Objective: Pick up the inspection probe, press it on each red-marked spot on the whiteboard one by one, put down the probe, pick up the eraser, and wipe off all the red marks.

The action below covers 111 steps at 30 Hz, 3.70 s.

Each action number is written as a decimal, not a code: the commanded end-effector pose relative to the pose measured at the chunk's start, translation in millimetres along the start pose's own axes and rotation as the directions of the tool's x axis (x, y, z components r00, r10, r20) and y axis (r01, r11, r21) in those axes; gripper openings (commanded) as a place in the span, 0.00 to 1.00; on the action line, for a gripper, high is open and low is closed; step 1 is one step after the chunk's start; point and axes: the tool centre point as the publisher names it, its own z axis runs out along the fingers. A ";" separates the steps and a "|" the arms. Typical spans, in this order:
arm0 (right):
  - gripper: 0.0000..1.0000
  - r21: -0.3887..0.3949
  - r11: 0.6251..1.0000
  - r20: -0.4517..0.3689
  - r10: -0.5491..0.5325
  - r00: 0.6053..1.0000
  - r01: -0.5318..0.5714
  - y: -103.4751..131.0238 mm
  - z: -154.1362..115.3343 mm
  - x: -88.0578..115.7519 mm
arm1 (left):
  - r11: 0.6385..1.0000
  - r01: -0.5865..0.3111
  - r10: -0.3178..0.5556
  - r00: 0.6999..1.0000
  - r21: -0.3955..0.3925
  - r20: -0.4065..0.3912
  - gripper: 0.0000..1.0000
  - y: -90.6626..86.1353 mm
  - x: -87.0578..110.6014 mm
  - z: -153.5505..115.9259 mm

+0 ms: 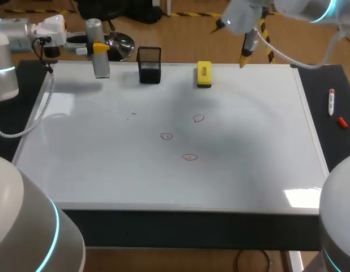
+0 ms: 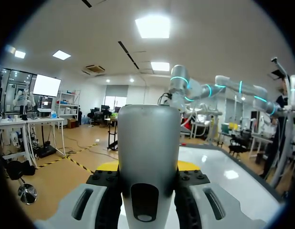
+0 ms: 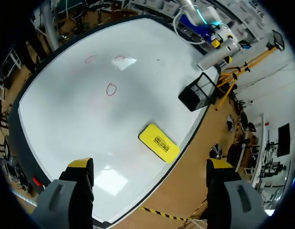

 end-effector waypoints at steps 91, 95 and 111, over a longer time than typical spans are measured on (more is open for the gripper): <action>1.00 -0.195 0.738 -0.230 -0.675 0.701 0.646 -8.2 129.2 -44.8 | 1.000 0.000 0.000 1.000 0.000 -0.001 0.00 -1.0 -0.5 0.5; 1.00 -0.198 0.748 -0.241 -0.663 0.709 0.633 -11.1 137.0 -42.1 | 1.000 0.000 0.000 1.000 0.000 -0.001 0.00 -1.0 -0.5 0.5; 1.00 -0.200 0.754 -0.284 -0.655 0.700 0.625 -16.4 147.5 -35.3 | 1.000 0.000 0.000 1.000 0.000 -0.001 0.00 -1.0 -0.5 0.5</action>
